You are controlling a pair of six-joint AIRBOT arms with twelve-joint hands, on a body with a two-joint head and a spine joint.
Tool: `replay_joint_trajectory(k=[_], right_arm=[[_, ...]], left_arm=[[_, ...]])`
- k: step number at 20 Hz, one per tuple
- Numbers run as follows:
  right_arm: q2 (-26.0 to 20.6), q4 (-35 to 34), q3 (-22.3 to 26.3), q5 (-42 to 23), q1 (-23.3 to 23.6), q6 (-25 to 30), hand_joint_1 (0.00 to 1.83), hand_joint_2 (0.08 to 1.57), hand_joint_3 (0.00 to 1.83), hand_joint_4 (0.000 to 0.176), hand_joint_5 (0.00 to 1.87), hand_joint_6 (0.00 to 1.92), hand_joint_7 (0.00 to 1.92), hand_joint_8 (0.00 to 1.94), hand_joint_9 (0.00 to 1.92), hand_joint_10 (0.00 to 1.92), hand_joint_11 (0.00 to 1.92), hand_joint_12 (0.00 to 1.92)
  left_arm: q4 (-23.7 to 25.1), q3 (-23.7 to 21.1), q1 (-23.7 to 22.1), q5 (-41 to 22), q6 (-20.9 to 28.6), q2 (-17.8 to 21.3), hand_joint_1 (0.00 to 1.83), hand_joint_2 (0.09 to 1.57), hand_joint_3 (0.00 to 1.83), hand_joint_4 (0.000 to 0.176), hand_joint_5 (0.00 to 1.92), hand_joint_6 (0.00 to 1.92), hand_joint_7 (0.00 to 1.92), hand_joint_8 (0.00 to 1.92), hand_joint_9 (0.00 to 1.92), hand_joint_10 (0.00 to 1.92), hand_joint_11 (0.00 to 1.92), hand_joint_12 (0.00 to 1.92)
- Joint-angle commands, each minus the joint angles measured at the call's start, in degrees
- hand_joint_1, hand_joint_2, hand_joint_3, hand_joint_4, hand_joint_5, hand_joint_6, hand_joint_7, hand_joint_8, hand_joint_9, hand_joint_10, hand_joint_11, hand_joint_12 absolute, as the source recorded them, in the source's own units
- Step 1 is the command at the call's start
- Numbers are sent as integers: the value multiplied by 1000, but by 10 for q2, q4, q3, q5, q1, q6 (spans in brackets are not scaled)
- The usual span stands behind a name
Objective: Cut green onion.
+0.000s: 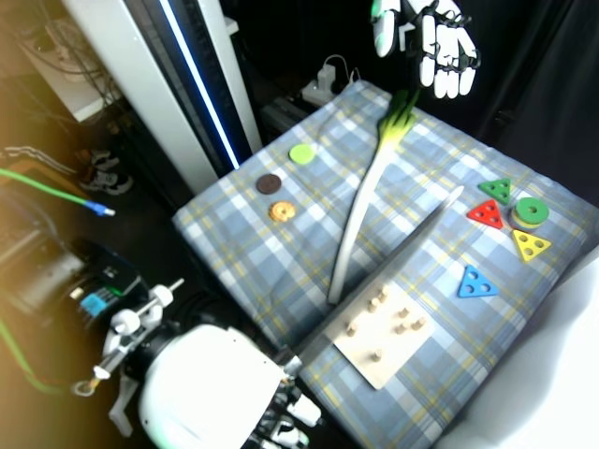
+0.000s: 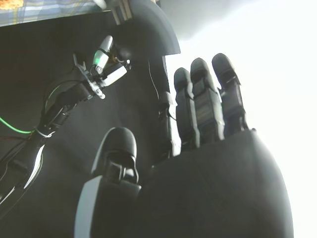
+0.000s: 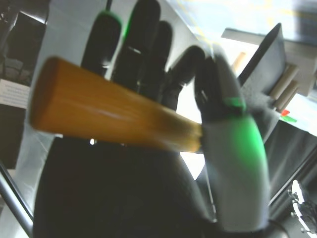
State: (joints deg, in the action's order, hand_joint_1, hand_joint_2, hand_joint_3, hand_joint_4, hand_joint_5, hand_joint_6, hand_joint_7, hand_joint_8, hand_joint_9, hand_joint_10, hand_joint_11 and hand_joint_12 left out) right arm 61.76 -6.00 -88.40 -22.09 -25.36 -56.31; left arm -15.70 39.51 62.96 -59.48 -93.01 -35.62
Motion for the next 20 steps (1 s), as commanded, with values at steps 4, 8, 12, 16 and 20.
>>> replay_joint_trajectory(k=[4,8,12,16,20], right_arm=[[-3,0,7,-65,7,4,176,1482,0,37,771,1906,1025,1928,1159,1917,1242,1920],[-7,4,16,-80,9,4,138,1448,0,175,743,1921,826,1941,869,1921,982,1921],[-12,5,20,-82,10,3,245,1467,0,142,790,1921,937,1941,1041,1921,1120,1921],[-17,11,22,-82,10,3,227,1484,5,175,772,1921,929,1941,1012,1921,1097,1921],[-32,20,34,-82,22,-9,250,1523,6,176,770,1921,1025,1941,1181,1921,1258,1921]], left_arm=[[-1,3,-8,-65,3,-2,42,1410,1,176,296,0,379,1,295,1,3,642],[-3,3,-8,-63,3,-2,17,1415,0,173,306,2,361,1,294,2,10,628],[-6,3,-8,-62,3,-3,31,1419,1,165,306,1,377,7,311,6,29,651],[-7,3,-8,-61,4,-3,10,1424,1,168,279,0,377,1,320,3,34,656],[-8,3,-8,-61,4,-3,4,1430,2,163,265,1,367,2,301,2,2,634]])
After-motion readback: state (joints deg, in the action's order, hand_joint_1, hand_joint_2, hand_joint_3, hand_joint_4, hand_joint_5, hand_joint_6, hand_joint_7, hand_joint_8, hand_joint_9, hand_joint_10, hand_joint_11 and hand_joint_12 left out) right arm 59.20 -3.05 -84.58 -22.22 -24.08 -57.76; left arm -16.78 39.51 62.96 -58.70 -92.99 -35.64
